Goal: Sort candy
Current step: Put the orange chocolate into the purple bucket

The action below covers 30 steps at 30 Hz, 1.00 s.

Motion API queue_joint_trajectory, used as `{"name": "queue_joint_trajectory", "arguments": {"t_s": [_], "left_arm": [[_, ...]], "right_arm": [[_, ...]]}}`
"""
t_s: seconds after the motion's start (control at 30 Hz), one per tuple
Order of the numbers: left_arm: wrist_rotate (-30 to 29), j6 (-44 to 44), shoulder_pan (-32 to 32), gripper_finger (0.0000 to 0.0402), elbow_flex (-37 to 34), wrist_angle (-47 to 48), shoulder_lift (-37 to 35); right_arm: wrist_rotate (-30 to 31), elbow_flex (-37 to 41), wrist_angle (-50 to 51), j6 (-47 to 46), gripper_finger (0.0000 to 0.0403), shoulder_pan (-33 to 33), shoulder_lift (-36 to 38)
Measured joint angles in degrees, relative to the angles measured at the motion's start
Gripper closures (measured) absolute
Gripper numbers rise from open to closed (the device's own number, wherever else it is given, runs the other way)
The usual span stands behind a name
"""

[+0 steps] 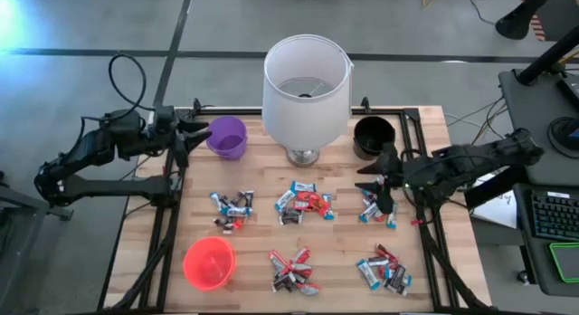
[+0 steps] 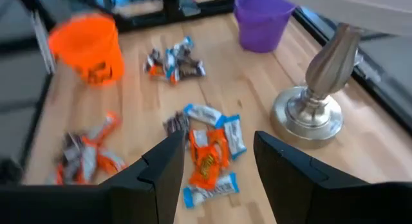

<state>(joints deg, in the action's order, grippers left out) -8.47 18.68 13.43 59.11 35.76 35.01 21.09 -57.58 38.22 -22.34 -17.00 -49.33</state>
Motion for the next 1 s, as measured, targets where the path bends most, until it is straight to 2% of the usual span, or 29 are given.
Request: {"name": "queue_joint_trajectory", "arguments": {"t_s": [0.47,0.73,1.0], "left_arm": [[1.0,-6.9,0.0,0.0248,7.0,16.8,-0.8],[5.0,-10.6,0.0,0.0248,7.6,20.3,-1.1],[7.4,-14.2,0.0,0.0248,6.4,22.8,-1.1]], "right_arm": [[4.7,-6.5,0.6,-11.4,0.0225,0.6,-15.6],[6.0,-11.6,1.1,-12.3,0.0225,0.6,-23.9],[6.0,-13.0,10.7,-20.9,0.0225,0.6,-29.7]]}}
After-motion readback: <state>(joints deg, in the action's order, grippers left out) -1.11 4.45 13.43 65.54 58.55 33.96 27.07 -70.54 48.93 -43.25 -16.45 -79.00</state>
